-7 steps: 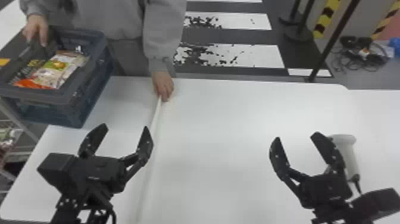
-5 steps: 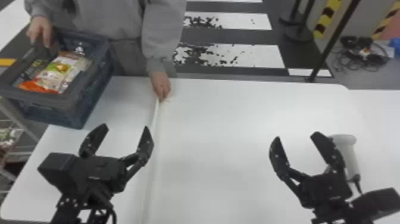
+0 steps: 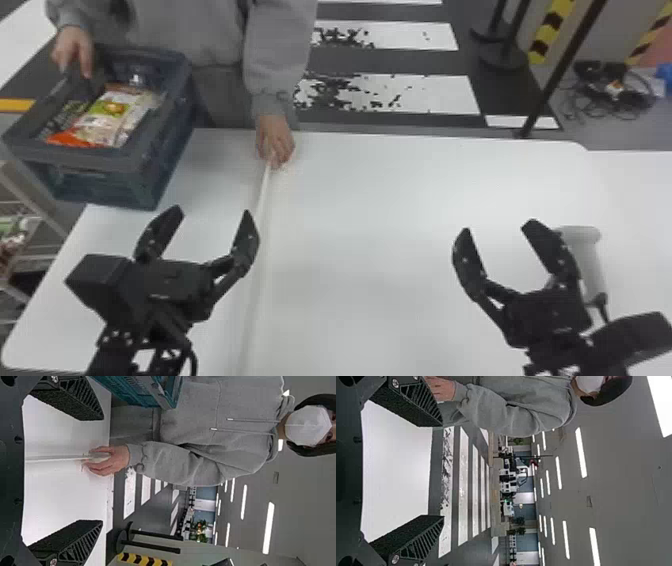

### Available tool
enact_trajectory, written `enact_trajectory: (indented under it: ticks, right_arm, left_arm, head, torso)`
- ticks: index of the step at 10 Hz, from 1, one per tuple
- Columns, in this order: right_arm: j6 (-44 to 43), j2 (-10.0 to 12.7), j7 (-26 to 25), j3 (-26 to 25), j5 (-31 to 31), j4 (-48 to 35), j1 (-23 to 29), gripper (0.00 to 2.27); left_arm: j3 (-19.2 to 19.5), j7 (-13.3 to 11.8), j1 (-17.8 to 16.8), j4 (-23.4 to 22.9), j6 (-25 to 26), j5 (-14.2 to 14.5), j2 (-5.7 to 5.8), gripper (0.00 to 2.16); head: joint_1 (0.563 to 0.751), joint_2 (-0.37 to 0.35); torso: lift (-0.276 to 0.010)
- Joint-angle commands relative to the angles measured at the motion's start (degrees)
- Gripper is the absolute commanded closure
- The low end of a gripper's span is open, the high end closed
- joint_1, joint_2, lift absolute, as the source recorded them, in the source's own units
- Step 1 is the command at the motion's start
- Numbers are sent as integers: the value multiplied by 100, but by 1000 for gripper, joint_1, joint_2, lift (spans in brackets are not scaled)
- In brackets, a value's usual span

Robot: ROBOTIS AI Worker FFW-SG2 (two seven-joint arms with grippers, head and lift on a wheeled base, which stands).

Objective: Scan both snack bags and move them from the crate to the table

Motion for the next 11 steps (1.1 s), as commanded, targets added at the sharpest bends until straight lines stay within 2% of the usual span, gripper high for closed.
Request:
enact_trajectory:
  ticks: [1, 11]
  right_arm:
    - [1, 6, 0, 3, 1, 1, -15, 103]
    - [1, 6, 0, 3, 1, 53, -24, 103]
  left_arm:
    - [8, -1, -7, 2, 0, 12, 0, 63]
    - [78, 8, -42, 54, -106, 21, -9, 83]
  head:
    - [695, 10]
    - [695, 11]
  torso:
    - [-88]
    - [-88]
